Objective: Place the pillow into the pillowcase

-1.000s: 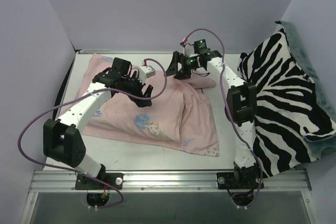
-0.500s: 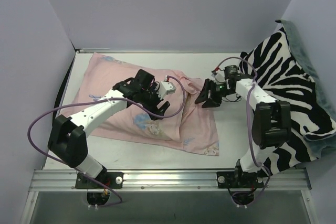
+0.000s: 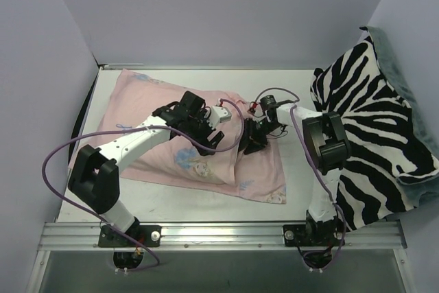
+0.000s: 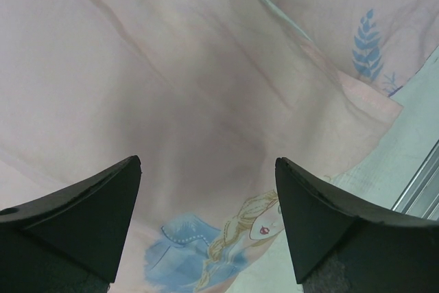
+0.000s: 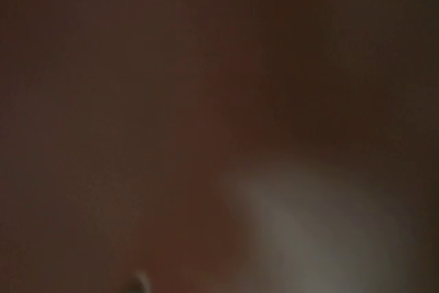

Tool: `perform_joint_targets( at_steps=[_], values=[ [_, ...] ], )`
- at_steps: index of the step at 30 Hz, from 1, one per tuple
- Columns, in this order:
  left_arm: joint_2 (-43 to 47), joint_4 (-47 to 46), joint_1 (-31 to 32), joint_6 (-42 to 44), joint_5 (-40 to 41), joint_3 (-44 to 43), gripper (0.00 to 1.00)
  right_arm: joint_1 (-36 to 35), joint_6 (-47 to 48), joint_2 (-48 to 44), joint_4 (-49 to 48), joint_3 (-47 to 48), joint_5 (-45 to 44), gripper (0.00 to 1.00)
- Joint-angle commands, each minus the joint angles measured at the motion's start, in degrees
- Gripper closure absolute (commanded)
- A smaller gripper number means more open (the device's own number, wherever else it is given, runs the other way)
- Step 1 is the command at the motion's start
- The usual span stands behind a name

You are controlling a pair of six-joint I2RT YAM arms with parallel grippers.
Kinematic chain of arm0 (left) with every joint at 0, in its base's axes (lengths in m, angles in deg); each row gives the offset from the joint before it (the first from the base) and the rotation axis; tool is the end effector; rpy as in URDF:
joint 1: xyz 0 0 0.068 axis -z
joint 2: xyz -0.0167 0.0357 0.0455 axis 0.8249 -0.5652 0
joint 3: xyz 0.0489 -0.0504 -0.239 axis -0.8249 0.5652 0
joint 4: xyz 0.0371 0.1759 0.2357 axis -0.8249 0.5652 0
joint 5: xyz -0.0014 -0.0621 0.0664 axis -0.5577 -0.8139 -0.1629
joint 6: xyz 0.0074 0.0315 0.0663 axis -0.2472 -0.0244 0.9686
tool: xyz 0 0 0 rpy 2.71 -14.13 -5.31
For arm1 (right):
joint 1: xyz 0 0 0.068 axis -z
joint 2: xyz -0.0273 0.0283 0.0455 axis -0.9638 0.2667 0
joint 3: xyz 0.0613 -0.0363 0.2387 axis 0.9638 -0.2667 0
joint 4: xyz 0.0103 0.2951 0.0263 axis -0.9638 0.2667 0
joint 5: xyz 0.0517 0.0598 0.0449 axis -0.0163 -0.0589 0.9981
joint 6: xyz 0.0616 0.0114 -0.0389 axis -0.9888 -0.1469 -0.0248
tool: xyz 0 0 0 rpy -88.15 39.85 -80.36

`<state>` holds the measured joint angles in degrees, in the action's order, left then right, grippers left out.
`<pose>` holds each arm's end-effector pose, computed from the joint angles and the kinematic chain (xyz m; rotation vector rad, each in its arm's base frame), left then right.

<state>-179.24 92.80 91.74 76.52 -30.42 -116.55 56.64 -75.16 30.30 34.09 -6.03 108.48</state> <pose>0.3028 -0.2467 0.2036 1.2620 2.2303 -0.5633 0.3851 0.1680 0.0701 -0.1246 2.7790 1.2051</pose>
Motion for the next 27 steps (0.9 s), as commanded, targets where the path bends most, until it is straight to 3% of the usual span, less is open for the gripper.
perform_joint_targets(
  at_steps=[1,4,5,10,12,16,18,20,21,23,24,25,27],
  values=[
    [-0.59,-2.41,0.75,-0.17,-1.36,-2.35,0.14,-2.15,-1.12,1.06,1.23,2.24,-1.92,0.64],
    [-0.33,-2.76,1.97,0.28,-6.80,-2.26,0.15,-1.45,0.29,-1.12,1.76,0.49,-0.43,0.95],
    [0.02,-3.98,2.77,-0.33,-7.77,-2.00,0.14,-1.01,0.99,-2.18,1.94,-1.00,-0.08,1.00],
    [3.71,-11.80,11.64,0.97,3.53,2.73,0.09,1.28,2.49,-7.63,2.20,-4.08,7.46,1.00],
    [2.76,-14.36,16.29,3.08,10.65,4.41,0.07,1.19,2.58,-8.68,2.20,-4.87,9.06,1.00],
    [-1.98,-16.47,19.47,2.83,21.02,4.86,0.06,1.28,2.84,-10.09,2.99,-6.45,12.14,1.00],
    [-5.85,-16.82,18.17,0.46,24.81,4.51,0.17,1.80,3.54,-10.97,3.95,-7.33,13.28,1.00],
    [-8.31,-17.52,15.27,-3.82,25.27,3.72,0.36,2.16,5.64,-12.55,6.33,-8.65,13.90,1.00],
    [-8.58,-18.23,13.51,-5.42,23.87,2.58,0.52,2.59,6.26,-13.78,8.07,-9.27,14.42,1.00],
    [-9.29,-20.95,8.68,-9.80,20.00,1.61,0.75,2.77,8.28,-15.10,9.66,-10.50,14.69,1.00],
    [-9.73,-21.48,7.79,-10.53,19.56,-0.31,0.95,3.03,8.90,-16.15,11.24,-10.68,15.56,1.00],
    [-10.43,-21.66,6.65,-10.71,19.46,-1.46,1.00,3.12,10.21,-16.60,12.13,-10.77,16.18,1.00],
    [-12.53,-21.75,5.94,-11.06,17.46,-3.66,1.00,3.12,11.27,-18.00,14.14,-10.68,18.98,1.00]
  ],
)
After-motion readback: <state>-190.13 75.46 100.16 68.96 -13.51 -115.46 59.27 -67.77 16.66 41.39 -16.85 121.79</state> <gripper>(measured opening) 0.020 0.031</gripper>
